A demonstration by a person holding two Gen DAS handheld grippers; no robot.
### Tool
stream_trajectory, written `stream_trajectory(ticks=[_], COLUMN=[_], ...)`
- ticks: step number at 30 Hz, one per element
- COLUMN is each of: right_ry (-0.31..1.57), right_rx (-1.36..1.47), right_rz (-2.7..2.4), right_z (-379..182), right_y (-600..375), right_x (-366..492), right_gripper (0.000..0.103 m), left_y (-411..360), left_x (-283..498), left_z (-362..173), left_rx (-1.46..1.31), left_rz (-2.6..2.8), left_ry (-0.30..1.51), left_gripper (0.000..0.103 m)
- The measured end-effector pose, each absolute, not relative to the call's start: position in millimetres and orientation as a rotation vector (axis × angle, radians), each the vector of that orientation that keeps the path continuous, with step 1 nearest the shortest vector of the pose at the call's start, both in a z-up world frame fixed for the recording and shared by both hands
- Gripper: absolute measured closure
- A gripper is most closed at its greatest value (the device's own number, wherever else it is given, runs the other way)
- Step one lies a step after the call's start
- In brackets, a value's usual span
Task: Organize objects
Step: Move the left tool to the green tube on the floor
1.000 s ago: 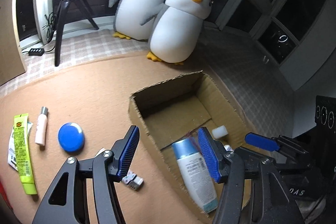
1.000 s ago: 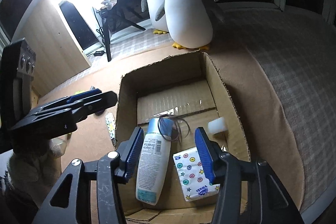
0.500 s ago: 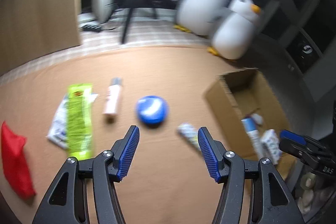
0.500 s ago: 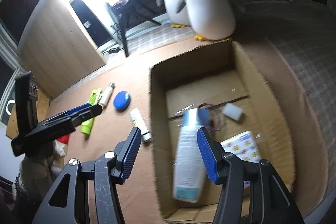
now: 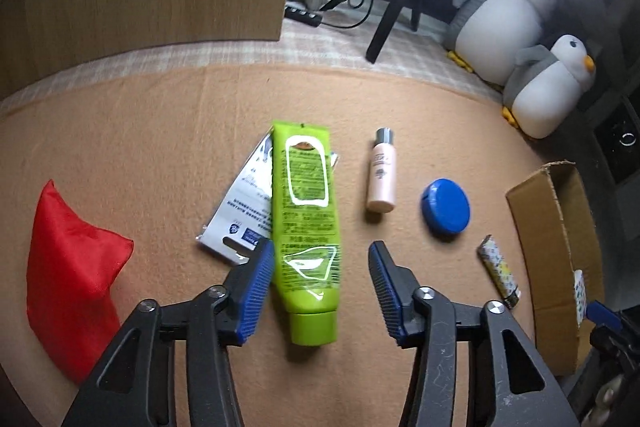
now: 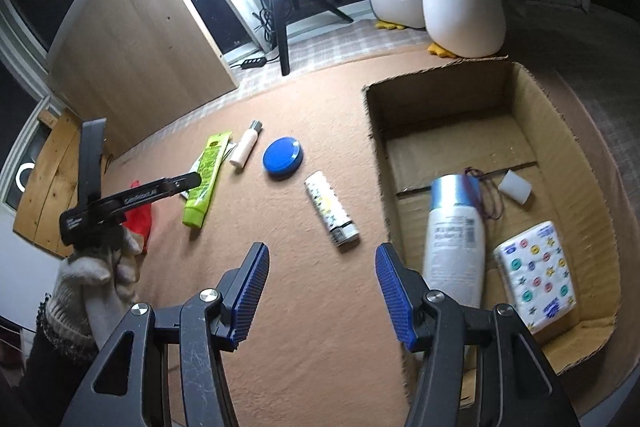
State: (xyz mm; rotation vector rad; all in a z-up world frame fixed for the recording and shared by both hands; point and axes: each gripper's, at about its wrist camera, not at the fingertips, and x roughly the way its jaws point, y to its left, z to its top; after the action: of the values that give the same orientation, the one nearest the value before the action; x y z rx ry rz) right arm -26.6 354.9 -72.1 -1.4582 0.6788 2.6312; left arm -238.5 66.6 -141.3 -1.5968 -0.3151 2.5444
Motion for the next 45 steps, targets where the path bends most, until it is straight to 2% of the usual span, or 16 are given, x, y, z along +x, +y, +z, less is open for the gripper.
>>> stream_trajectory(ticks=[2, 6, 11, 13, 36, 40, 45], right_ry=[0.679, 0.681, 0.694, 0.7, 0.685, 0.713, 0.764], right_rx=[-1.464, -1.469, -1.466, -1.468, -1.596, -1.661, -1.718], right_rz=[2.629, 2.621, 2.609, 2.608, 2.646, 2.642, 2.63], right_z=[-73, -74, -75, -75, -94, -106, -118], right_y=[351, 347, 348, 348, 317, 306, 297], right_x=[-25, -23, -22, -21, -31, -35, -37], right_gripper=[0.051, 0.051, 0.051, 0.052, 0.051, 0.051, 0.051], left_y=[64, 64, 64, 66, 97, 102, 114], left_x=[-238, -238, -239, -237, -140, -120, -102], left_z=[-145, -150, -151, -152, -162, -161, -165], left_rx=[-1.608, -1.622, -1.624, -1.623, -1.622, -1.624, -1.635], left_rz=[2.54, 2.528, 2.511, 2.502, 2.417, 2.385, 2.341], left_ry=[-0.319, -0.32, -0.33, -0.325, -0.467, -0.502, -0.465], left_gripper=[0.059, 0.063, 0.08, 0.081, 0.081, 0.07, 0.069])
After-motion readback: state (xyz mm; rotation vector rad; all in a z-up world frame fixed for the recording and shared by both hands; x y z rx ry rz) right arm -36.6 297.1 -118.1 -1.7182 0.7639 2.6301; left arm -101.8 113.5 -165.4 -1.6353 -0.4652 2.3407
